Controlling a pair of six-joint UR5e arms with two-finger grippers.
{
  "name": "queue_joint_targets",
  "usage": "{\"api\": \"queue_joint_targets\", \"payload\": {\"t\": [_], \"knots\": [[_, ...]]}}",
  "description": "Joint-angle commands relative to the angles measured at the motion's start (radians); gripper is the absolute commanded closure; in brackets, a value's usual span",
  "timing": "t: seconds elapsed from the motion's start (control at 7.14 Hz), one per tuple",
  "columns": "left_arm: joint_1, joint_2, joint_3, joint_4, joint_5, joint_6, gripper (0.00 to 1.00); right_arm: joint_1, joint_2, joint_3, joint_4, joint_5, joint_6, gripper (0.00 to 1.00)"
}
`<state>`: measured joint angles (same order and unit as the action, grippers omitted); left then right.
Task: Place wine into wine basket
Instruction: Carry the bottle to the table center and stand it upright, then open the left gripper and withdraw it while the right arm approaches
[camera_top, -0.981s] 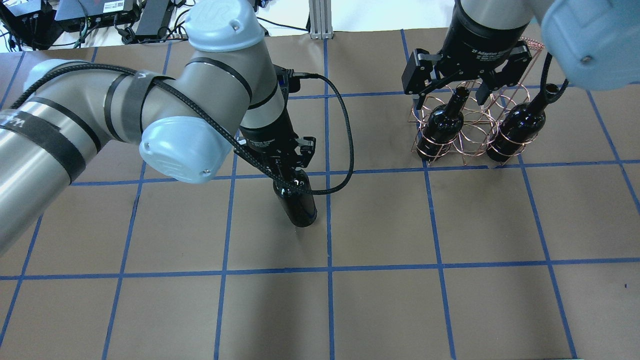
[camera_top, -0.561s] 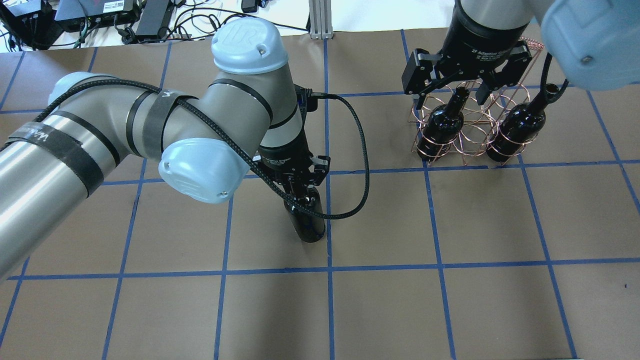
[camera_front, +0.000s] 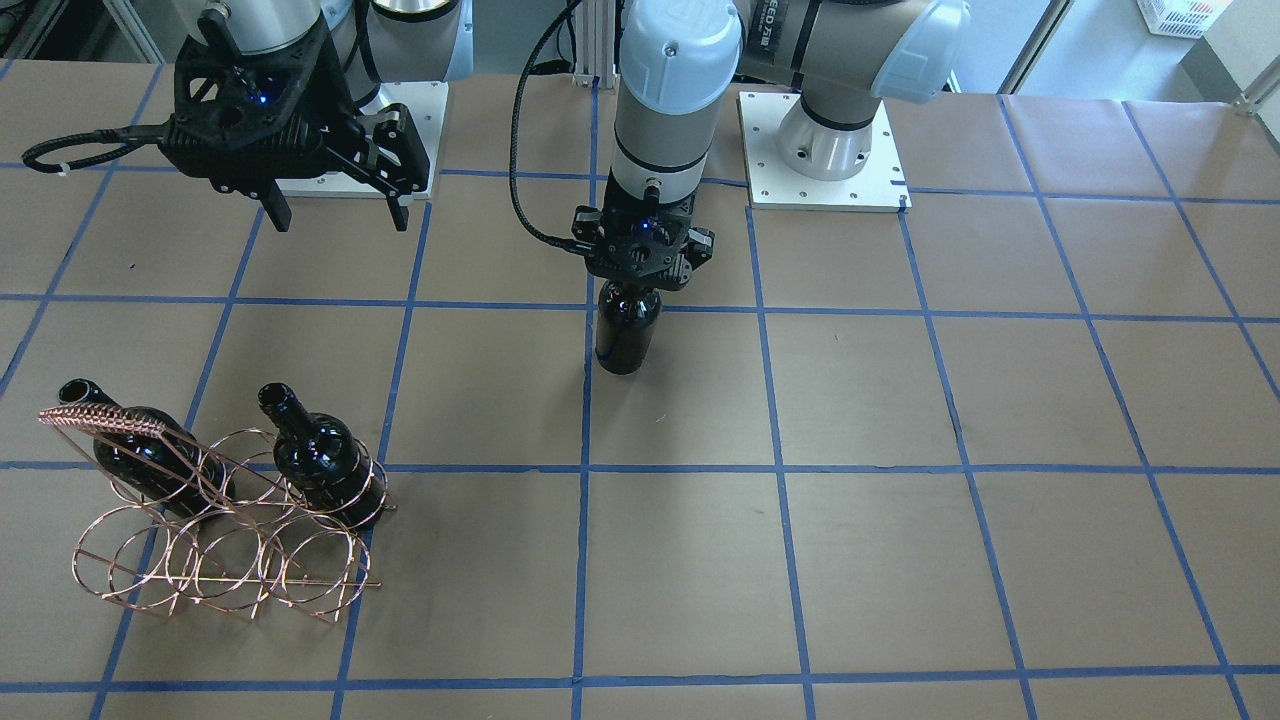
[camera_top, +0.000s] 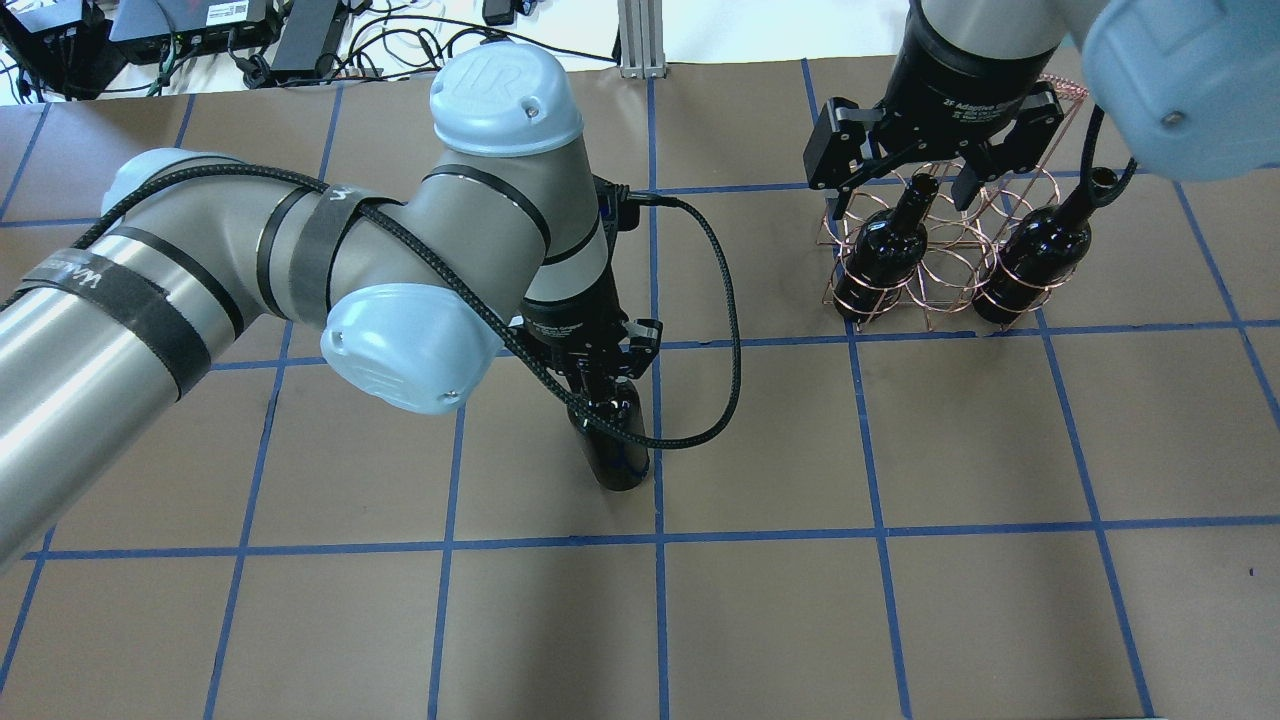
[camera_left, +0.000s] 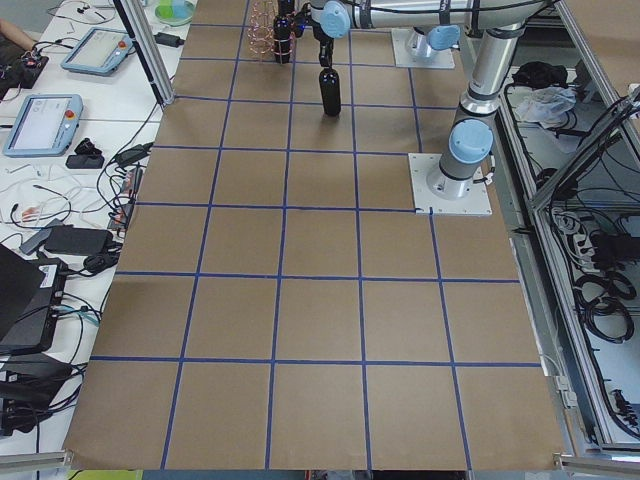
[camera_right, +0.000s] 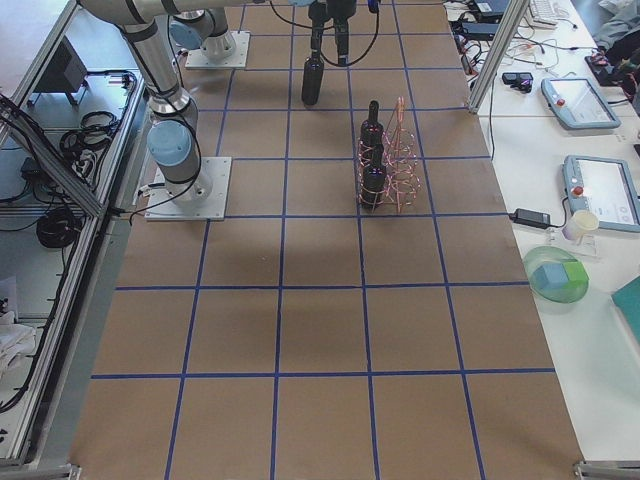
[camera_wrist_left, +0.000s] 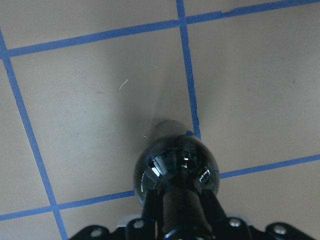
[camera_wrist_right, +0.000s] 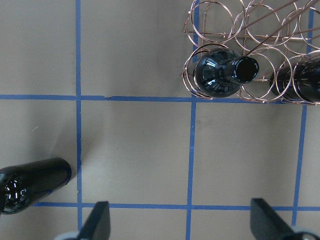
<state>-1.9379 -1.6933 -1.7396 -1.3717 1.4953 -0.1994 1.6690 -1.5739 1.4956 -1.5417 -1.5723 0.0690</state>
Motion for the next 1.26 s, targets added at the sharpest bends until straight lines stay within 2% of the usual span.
{"api": "queue_joint_targets", "payload": {"t": [0.0,0.14,0.28,0.56,0.84,1.12], "knots": [[-0.004,0.004,-0.012,-0.006,-0.001,0.000,1.00,0.000,0.000,0.000,0.000,0.000,0.000,0.00],[-0.004,0.004,-0.012,-0.006,-0.009,-0.009,0.28,0.000,0.000,0.000,0.000,0.000,0.000,0.00],[-0.006,0.009,-0.011,-0.018,-0.009,-0.015,0.00,0.000,0.000,0.000,-0.001,0.000,0.000,0.00],[-0.006,0.017,0.011,-0.074,-0.009,-0.015,0.00,0.000,0.000,0.000,-0.001,0.000,0.000,0.00],[0.017,0.052,0.121,-0.243,0.002,-0.014,0.00,0.000,0.000,0.000,0.000,0.000,0.000,0.00],[0.190,0.069,0.218,-0.282,-0.003,0.002,0.00,0.000,0.000,0.000,0.000,0.000,0.000,0.00]]}}
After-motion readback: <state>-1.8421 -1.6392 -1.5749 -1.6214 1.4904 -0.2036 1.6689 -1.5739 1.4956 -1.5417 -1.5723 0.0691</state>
